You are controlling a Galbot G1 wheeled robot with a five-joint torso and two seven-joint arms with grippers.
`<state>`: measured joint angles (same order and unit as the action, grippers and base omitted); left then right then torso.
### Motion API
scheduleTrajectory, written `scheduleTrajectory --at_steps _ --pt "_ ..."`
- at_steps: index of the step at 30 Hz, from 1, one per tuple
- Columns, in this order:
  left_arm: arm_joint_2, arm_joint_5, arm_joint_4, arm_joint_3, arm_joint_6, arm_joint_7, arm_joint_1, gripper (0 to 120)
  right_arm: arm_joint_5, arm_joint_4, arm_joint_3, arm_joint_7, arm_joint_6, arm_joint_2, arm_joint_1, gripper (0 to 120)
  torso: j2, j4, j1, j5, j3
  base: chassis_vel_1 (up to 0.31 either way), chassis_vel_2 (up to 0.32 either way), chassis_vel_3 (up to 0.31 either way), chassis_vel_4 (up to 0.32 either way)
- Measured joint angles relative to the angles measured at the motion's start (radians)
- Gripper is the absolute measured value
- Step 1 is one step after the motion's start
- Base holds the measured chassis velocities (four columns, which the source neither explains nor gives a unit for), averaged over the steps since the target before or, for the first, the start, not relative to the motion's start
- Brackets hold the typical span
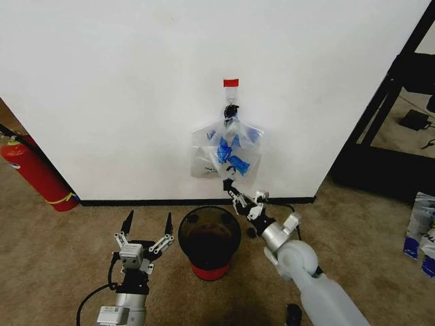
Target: Pick up the garbage bag from the wall and place it over the trash bin.
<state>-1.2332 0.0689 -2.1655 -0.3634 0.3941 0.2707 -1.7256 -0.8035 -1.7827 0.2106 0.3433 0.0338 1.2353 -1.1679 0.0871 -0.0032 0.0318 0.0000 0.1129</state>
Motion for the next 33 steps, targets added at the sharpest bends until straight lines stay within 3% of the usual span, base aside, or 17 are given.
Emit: scheduleTrajectory --at_steps 11,33 --pt "0.0 0.003 0.011 0.02 0.003 0.0 0.01 100 0.11 -0.041 0.036 0.039 -0.068 0.035 -0.174 0 0.0 0.0001 0.0 0.0001 0.0 0.0 0.0 0.0 0.0" --pt "0.005 0.014 0.009 0.01 0.006 0.0 0.01 100 0.289 -0.051 0.051 0.074 -0.17 0.004 -0.26 0 0.0 0.0001 0.0 0.0 0.0 0.0 0.0 0.0 0.0"
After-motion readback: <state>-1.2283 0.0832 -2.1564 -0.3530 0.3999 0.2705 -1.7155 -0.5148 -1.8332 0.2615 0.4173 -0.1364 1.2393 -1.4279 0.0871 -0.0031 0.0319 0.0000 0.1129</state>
